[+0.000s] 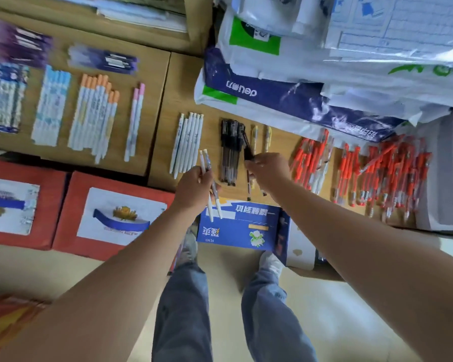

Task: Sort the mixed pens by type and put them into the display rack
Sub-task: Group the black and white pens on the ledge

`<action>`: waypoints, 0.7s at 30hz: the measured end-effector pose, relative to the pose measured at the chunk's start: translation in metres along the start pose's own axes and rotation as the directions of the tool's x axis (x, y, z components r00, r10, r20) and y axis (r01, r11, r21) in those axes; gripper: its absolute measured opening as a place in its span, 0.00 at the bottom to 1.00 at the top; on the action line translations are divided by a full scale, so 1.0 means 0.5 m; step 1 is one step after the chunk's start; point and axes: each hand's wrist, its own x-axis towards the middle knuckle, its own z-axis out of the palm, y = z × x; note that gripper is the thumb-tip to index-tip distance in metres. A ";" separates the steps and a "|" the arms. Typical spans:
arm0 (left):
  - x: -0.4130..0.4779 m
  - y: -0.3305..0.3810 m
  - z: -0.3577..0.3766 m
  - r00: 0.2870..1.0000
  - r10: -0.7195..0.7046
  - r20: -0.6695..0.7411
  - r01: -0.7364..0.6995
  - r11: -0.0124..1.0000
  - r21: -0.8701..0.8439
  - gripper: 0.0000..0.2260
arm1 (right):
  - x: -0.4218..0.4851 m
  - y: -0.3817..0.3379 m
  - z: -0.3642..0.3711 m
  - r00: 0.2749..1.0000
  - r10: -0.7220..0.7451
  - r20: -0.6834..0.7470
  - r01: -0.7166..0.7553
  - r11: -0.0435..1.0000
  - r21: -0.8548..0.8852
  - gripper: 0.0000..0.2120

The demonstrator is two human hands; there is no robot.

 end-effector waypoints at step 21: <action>0.095 0.031 -0.073 0.995 0.020 0.096 -0.022 1.000 0.022 0.07 | 0.047 -0.044 0.062 0.986 -0.050 -0.158 0.037 0.996 -0.084 0.06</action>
